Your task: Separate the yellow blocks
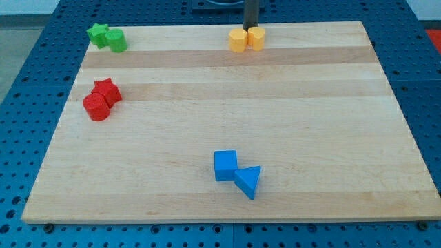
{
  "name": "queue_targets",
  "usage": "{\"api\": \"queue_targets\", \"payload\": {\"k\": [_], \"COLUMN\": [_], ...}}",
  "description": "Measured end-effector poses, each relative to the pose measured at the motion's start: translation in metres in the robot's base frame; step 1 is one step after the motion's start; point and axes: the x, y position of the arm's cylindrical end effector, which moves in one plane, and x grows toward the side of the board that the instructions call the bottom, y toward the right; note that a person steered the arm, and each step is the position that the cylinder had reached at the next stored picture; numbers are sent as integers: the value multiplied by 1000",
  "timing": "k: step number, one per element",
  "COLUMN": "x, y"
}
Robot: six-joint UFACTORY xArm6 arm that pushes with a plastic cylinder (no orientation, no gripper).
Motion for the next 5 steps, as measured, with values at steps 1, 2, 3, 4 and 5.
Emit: {"api": "queue_targets", "payload": {"k": [1, 2, 3, 4, 5], "x": [-3, -3, -3, 13, 35], "y": [12, 38, 38, 33, 24]}}
